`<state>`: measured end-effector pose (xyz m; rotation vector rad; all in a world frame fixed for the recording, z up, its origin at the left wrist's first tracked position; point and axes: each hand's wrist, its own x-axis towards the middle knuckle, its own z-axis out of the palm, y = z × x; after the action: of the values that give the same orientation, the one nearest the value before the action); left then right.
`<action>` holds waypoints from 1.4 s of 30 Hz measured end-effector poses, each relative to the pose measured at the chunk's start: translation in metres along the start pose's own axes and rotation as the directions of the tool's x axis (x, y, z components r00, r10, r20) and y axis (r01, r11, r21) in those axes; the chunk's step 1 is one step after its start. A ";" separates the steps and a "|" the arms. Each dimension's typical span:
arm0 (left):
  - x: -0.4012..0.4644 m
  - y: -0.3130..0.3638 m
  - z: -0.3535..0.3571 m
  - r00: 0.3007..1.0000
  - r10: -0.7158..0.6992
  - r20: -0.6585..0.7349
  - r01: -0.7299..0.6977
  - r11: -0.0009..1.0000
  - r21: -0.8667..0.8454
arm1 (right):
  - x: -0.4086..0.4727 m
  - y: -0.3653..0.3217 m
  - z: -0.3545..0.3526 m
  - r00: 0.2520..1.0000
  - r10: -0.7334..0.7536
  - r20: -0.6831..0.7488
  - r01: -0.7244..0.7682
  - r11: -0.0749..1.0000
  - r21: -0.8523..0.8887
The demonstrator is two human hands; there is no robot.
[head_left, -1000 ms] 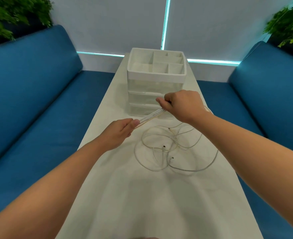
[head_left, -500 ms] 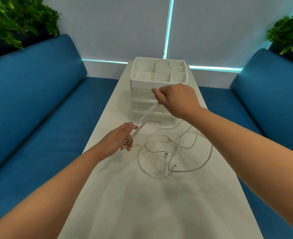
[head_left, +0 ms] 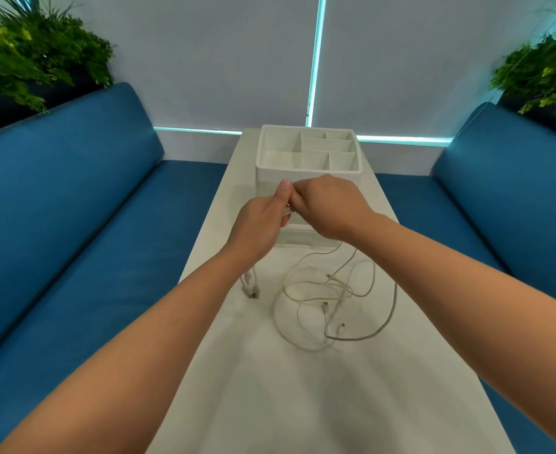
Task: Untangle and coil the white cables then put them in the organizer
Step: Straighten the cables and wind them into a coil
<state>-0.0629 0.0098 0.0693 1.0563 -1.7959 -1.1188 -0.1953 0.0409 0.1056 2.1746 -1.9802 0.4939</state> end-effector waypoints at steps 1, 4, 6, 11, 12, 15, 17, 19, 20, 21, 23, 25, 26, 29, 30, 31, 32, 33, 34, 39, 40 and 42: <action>-0.002 -0.004 -0.004 1.000 0.011 -0.021 -0.011 1.000 0.016 | -0.002 0.004 0.000 1.000 0.015 0.008 -0.015 1.000 -0.009; -0.005 -0.019 -0.018 0.996 0.070 -0.062 -0.069 0.997 0.018 | -0.008 0.019 -0.001 0.994 0.099 0.045 -0.099 0.995 0.008; -0.007 -0.028 -0.024 0.992 0.110 -0.056 -0.108 0.994 0.036 | -0.011 0.022 -0.001 0.991 0.123 0.056 -0.125 0.992 0.020; -0.010 -0.035 -0.029 0.995 0.095 -0.045 -0.096 0.995 -0.021 | -0.009 0.013 0.002 0.995 0.099 0.008 -0.099 0.992 0.084; -0.010 -0.036 -0.031 0.997 0.075 -0.021 -0.076 0.997 -0.028 | -0.008 0.012 0.001 0.996 0.083 0.011 -0.084 0.990 0.117; -0.008 -0.034 -0.035 0.994 -0.009 0.109 0.009 1.000 -0.008 | -0.008 0.008 -0.005 0.999 0.029 0.022 -0.033 0.981 0.189; -0.004 -0.025 -0.034 0.984 -0.015 0.178 0.009 0.999 0.033 | -0.008 0.004 -0.003 1.000 0.002 0.019 -0.005 0.987 0.161; 0.001 -0.013 -0.026 0.985 -0.002 0.173 -0.001 1.000 0.021 | -0.009 -0.002 0.003 1.000 -0.004 0.016 0.002 0.993 0.114; 0.004 -0.007 -0.020 0.989 -0.012 0.148 0.011 1.000 0.007 | -0.010 -0.004 0.005 1.000 0.007 0.009 -0.008 0.992 0.128; 0.005 -0.003 -0.015 0.992 -0.028 0.121 0.029 1.000 -0.010 | -0.010 -0.006 0.006 1.000 0.025 0.004 -0.025 0.984 0.179; 0.005 -0.001 -0.008 0.996 -0.045 0.082 0.048 0.998 -0.038 | -0.010 -0.003 0.005 0.999 0.040 0.020 -0.044 0.942 0.332; 0.003 -0.006 -0.008 0.996 -0.015 0.093 0.021 0.998 -0.066 | -0.012 0.004 0.002 0.993 0.022 0.114 -0.074 0.875 0.479; 0.003 -0.010 -0.009 0.994 0.013 0.104 -0.005 0.997 -0.079 | -0.015 0.008 0.000 0.984 0.005 0.181 -0.104 0.831 0.546; 0.000 -0.020 -0.014 0.990 0.078 0.119 -0.073 0.996 -0.045 | -0.020 0.020 -0.006 0.939 -0.055 0.338 -0.194 0.728 0.657; 0.000 -0.022 -0.015 0.986 0.090 0.137 -0.085 0.996 -0.038 | -0.020 0.023 -0.006 0.929 -0.067 0.365 -0.211 0.712 0.669; -0.001 -0.023 -0.015 0.983 0.094 0.159 -0.089 0.995 -0.039 | -0.020 0.026 -0.006 0.922 -0.070 0.382 -0.227 0.700 0.677; -0.002 -0.023 -0.015 0.980 0.096 0.177 -0.089 0.995 -0.046 | -0.020 0.027 -0.005 0.917 -0.067 0.394 -0.245 0.685 0.686; -0.003 -0.023 -0.015 0.977 0.096 0.190 -0.088 0.995 -0.048 | -0.019 0.028 -0.004 0.913 -0.062 0.404 -0.261 0.671 0.693; -0.004 -0.022 -0.016 0.975 0.095 0.201 -0.087 0.995 -0.049 | -0.019 0.029 -0.003 0.909 -0.059 0.413 -0.274 0.663 0.697; -0.006 -0.022 -0.023 0.950 0.018 0.312 0.029 0.989 -0.145 | -0.016 0.032 -0.001 0.898 -0.048 0.438 -0.309 0.640 0.703; -0.006 -0.023 -0.025 0.945 0.018 0.326 0.034 0.988 -0.153 | -0.016 0.033 -0.001 0.897 -0.045 0.440 -0.321 0.618 0.718; -0.006 -0.025 -0.026 0.945 0.033 0.325 0.018 0.988 -0.150 | -0.016 0.035 -0.002 0.894 -0.047 0.446 -0.340 0.577 0.742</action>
<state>-0.0312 0.0002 0.0537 0.8078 -1.9277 -1.4700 -0.2312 0.0529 0.0985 2.8201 -2.5273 1.2860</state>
